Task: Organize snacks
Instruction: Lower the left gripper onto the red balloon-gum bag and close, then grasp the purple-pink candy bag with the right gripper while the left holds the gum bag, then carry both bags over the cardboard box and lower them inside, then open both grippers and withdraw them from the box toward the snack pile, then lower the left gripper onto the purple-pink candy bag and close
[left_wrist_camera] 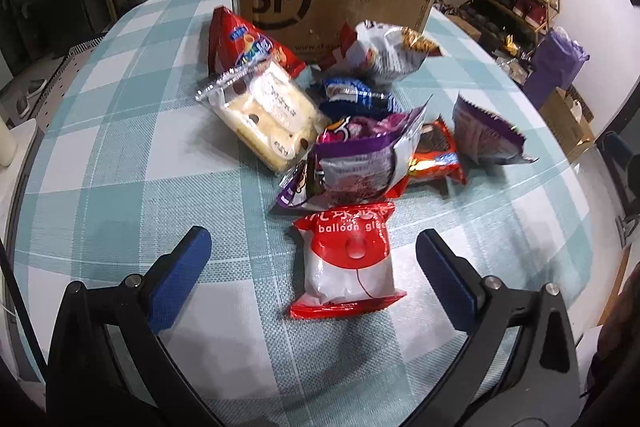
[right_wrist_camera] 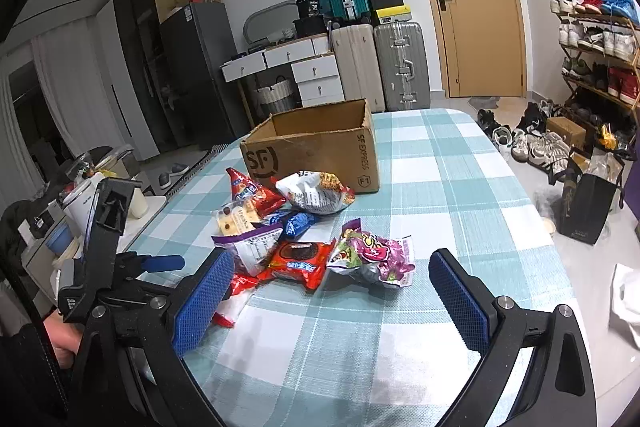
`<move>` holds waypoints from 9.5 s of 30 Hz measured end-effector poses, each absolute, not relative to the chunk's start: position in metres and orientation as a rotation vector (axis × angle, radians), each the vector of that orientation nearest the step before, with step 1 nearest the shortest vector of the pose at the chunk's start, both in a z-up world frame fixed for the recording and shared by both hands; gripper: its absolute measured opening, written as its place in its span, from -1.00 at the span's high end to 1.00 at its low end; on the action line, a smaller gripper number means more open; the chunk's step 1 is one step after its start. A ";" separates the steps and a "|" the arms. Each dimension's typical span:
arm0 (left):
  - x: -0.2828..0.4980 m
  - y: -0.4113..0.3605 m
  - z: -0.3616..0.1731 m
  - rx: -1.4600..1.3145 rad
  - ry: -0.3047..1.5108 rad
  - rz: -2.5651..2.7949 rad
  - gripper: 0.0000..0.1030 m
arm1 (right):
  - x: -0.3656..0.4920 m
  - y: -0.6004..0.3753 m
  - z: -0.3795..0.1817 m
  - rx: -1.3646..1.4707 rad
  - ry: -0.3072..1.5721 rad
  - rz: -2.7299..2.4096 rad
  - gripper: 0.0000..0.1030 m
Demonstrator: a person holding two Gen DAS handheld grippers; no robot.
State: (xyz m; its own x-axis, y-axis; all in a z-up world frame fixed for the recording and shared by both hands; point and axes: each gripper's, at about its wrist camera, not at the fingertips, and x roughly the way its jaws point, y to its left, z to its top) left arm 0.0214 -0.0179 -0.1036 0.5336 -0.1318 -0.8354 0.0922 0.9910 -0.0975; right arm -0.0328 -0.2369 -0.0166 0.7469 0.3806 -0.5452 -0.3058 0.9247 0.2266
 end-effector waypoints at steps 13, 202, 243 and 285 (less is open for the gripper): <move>0.042 -0.026 -0.130 -0.014 1.022 -0.156 -0.42 | -0.012 -0.242 -0.041 0.138 0.677 0.355 -0.94; 0.290 0.011 0.008 -0.001 0.825 -0.222 -0.59 | 0.269 -0.161 0.012 0.150 0.658 0.510 -0.46; 0.077 0.022 0.026 -0.080 0.747 -0.101 -0.97 | 0.069 -0.197 0.045 0.113 0.565 0.485 -0.85; 0.085 -0.025 -0.103 -0.227 0.933 -0.378 0.06 | 0.017 -0.221 -0.044 0.166 0.730 0.438 -0.89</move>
